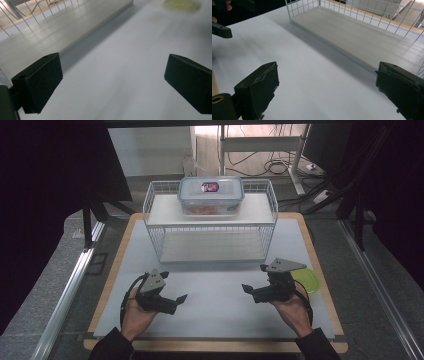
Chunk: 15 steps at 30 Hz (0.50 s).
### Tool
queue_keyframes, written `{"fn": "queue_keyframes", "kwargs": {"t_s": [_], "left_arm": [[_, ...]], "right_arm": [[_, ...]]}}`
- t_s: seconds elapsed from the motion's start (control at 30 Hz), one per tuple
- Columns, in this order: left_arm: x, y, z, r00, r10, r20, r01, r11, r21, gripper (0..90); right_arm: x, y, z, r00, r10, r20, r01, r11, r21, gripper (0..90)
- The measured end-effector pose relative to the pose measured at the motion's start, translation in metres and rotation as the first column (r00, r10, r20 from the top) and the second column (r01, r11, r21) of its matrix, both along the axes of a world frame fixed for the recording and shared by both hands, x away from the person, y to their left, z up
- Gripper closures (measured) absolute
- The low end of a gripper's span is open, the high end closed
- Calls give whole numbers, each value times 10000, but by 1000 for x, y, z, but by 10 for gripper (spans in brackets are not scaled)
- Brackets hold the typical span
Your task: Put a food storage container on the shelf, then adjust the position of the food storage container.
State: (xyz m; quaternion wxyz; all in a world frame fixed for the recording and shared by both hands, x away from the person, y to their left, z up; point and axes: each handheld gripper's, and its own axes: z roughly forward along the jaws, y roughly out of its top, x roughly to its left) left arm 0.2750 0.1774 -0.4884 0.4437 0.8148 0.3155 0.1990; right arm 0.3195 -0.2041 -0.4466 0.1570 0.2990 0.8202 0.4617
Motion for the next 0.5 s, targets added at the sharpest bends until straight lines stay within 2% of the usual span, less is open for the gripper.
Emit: {"fn": "queue_keyframes", "kwargs": {"t_s": [0.07,0.13,0.27,0.37,0.5], "left_arm": [[-6,2,-6,10000,76,-40,-75,9997,223,10],[-10,5,-11,9998,153,-121,-151,9997,175,10],[-17,9,-16,9995,316,-45,-316,9995,14,9],[-19,11,-17,9992,399,67,-399,9992,75,4],[-18,13,-18,9991,428,32,-428,9991,-54,4]], "right_arm": [[-4,-1,-5,10000,-39,-29,39,10000,25,49],[-6,0,-8,9999,-34,-111,34,10000,-11,50],[-11,4,-20,9998,-6,-215,-3,9990,-445,50],[-13,4,-24,9996,-89,-259,73,9981,-606,48],[-12,1,-27,9997,-241,-67,233,9949,-983,32]]}}
